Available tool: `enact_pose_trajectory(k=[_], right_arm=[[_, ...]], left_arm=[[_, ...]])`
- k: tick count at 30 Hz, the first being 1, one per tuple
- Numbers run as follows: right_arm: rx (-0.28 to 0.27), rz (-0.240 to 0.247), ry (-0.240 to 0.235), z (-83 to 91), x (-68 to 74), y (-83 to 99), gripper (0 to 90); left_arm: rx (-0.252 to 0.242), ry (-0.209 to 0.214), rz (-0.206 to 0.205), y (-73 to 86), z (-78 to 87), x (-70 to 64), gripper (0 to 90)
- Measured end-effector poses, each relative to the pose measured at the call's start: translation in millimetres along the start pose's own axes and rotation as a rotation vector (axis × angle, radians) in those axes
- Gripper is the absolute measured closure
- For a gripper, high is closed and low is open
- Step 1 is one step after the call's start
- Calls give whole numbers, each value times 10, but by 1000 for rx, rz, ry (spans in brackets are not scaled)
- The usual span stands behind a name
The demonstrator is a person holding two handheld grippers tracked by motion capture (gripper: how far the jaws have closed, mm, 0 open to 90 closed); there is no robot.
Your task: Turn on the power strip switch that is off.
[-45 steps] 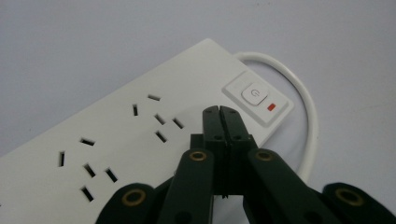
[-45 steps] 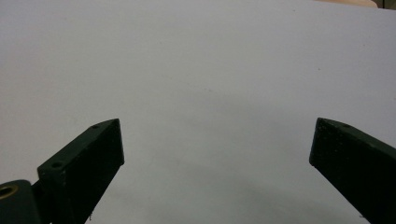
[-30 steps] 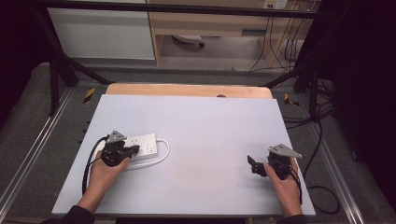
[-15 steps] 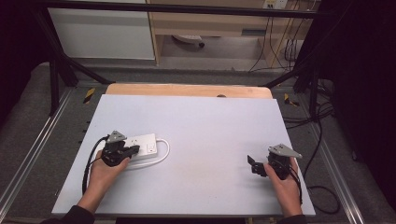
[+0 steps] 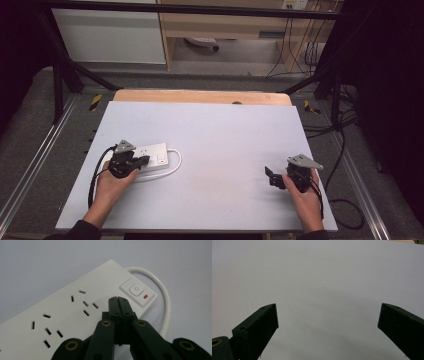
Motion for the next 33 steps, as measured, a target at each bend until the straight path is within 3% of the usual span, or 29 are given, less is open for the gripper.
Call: enact_pose_trajectory(k=[14,33], right_arm=[[1,0,0,0,-1,2,35],[1,0,0,2,2,0,35]], left_arm=[[19,-2,-2,-1,-11,5,900],[2,-2,-19,13,-21,-8,900]])
Point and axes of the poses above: each handheld gripper's, and its own axes: z roughly backward along the jaws, y roughly out of its underside, x roughly to its left, the point moved 1 cm from there along -z, roughly forward along the jaws, and after that the axes turned 12 degrees about z, right-handed, at the moved point
